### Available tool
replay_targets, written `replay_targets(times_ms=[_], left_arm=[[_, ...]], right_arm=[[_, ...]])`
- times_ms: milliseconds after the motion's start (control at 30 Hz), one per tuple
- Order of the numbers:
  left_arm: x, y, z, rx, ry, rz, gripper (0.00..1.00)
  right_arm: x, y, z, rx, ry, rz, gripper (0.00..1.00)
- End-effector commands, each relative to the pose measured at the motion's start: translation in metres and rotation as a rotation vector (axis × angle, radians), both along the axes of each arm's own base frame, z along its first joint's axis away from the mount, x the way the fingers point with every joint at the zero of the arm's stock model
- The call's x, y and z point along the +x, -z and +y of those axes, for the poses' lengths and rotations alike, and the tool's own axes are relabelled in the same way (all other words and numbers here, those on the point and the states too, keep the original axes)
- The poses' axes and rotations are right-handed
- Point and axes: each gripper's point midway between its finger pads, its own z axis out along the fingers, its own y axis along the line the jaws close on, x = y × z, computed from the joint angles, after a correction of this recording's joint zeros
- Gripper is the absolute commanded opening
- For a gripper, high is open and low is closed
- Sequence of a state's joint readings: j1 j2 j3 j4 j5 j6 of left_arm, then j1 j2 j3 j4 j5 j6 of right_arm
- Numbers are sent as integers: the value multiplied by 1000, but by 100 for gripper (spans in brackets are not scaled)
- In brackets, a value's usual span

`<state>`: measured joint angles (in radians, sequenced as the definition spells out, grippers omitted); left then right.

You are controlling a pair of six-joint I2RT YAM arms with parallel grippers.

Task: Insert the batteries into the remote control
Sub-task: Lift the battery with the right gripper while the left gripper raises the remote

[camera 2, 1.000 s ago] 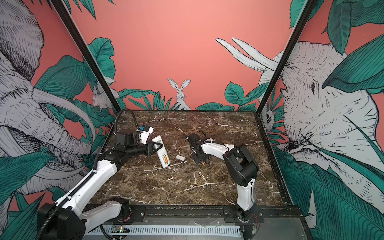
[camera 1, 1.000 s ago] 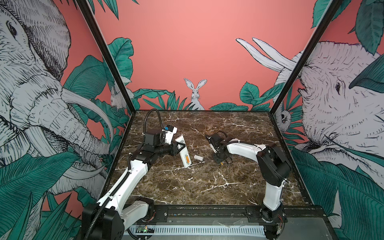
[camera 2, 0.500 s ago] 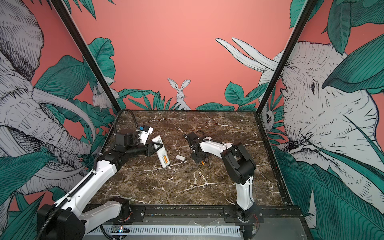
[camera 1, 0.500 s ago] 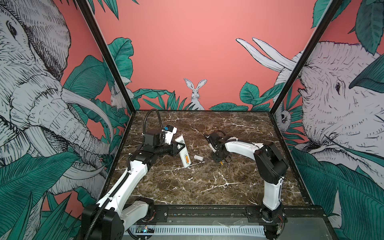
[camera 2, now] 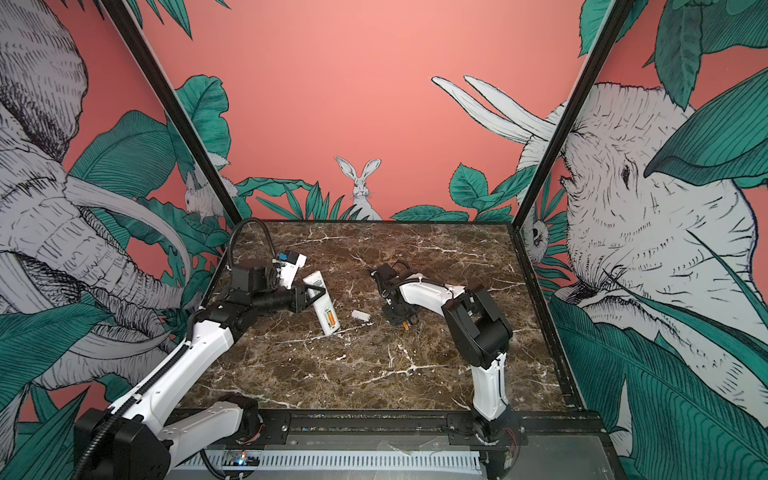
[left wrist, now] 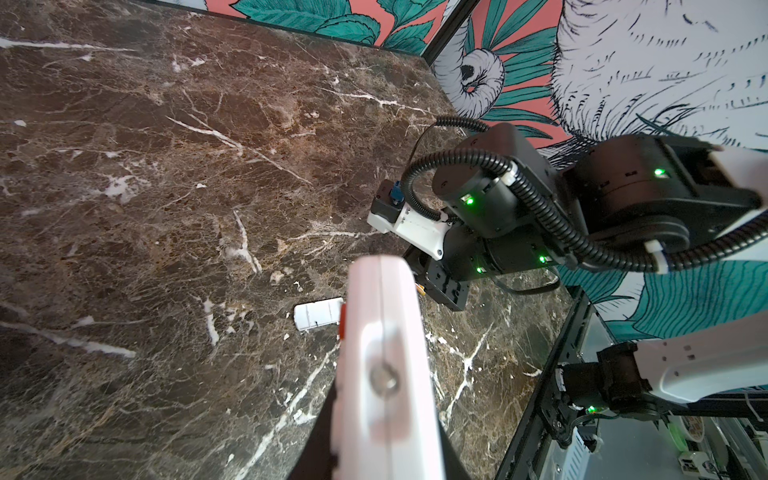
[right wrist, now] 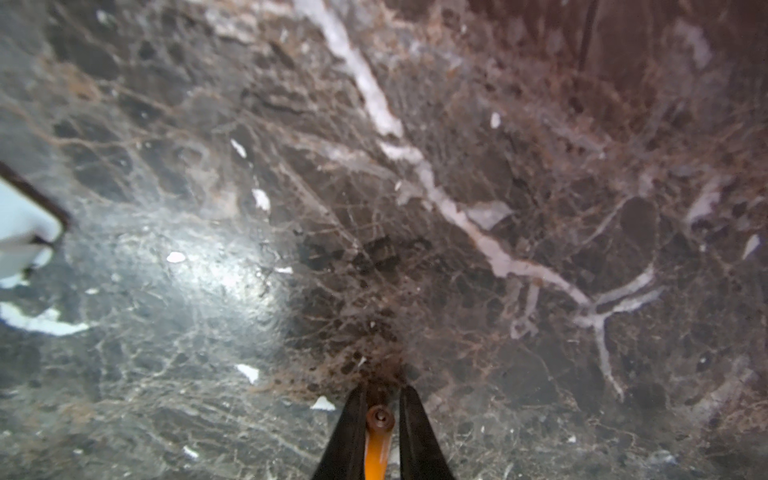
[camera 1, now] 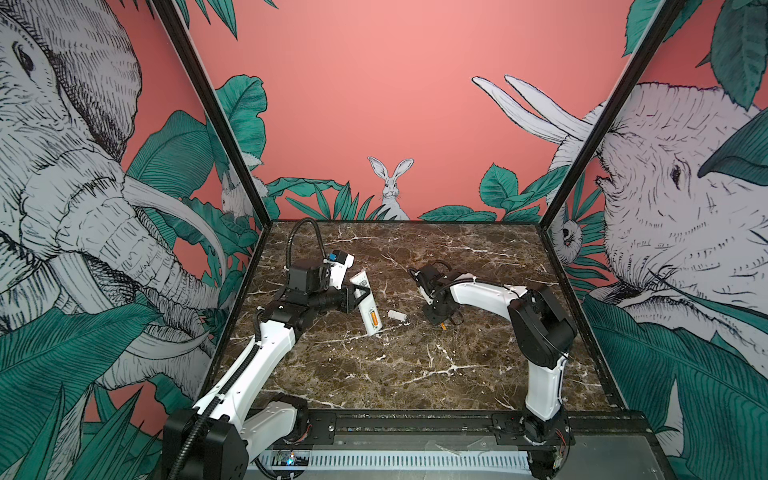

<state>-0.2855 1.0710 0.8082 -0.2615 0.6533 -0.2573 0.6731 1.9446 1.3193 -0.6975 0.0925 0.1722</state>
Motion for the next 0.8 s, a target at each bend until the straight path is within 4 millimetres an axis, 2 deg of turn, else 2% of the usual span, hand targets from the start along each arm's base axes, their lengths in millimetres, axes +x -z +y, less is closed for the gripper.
replay_targets(times_ms=[0, 167, 233, 267, 500, 767], left_arm=[[-3, -5, -1, -5, 15, -34, 0], [-3, -6, -2, -8, 17, -33, 0], [-2, -6, -2, -9, 19, -34, 0], [-2, -5, -2, -9, 19, -31, 0], [-1, -7, -3, -13, 22, -39, 0], [0, -6, -4, -17, 25, -32, 0]], right_arm=[[-2, -1, -5, -9, 13, 15, 16], [-3, 0, -5, -4, 14, 22, 15], [-4, 0, -5, -5, 16, 25, 18], [-12, 8, -11, -25, 17, 47, 19], [-13, 8, -18, -44, 26, 47, 20], [-13, 7, -16, -29, 22, 44, 16]])
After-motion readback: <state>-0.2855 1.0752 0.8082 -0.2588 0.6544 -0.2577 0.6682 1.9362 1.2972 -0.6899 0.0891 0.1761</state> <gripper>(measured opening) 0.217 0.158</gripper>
